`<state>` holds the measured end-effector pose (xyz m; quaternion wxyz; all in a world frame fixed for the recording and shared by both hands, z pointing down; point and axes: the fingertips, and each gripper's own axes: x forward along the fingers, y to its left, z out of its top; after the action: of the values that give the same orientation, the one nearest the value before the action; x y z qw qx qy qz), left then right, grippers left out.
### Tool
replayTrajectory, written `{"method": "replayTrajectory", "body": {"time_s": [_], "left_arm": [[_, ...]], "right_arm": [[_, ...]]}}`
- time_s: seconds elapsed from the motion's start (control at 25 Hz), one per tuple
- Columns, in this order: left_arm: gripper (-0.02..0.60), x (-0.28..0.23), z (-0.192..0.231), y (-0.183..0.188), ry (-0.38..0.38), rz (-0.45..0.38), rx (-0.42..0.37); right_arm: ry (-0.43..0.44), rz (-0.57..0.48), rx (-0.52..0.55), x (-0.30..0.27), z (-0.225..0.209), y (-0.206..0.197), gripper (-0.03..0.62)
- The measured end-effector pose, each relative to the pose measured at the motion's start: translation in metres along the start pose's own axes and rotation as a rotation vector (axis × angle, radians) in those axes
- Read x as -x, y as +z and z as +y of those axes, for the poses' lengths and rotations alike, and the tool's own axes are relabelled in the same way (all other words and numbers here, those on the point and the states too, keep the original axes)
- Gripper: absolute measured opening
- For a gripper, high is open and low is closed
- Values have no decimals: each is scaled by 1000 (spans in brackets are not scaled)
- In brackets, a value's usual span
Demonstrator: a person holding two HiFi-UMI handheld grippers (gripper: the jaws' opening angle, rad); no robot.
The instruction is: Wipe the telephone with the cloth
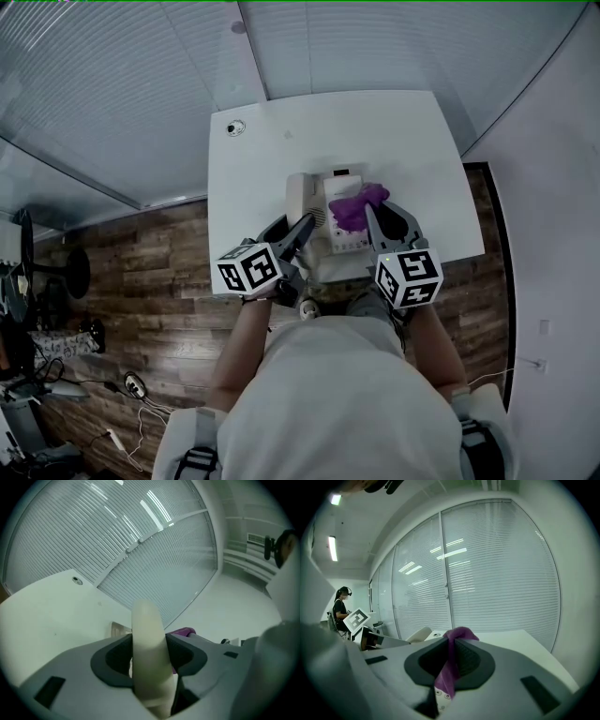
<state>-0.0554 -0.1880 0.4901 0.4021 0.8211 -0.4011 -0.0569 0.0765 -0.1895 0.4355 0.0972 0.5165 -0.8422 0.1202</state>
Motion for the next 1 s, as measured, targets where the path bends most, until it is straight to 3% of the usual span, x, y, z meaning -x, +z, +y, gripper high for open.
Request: {"method": "replayTrajectory", "body": {"time_s": [0.56, 0.72, 1.0], "left_arm": [[224, 39, -28, 4, -294, -57, 170], [222, 53, -33, 2, -372, -80, 277], [220, 68, -38, 14, -438, -142, 342]], "right_arm": [[34, -77, 75, -25, 24, 41, 44], [67, -94, 104, -36, 44, 51, 44], [131, -105, 166, -48, 76, 63, 44]]}}
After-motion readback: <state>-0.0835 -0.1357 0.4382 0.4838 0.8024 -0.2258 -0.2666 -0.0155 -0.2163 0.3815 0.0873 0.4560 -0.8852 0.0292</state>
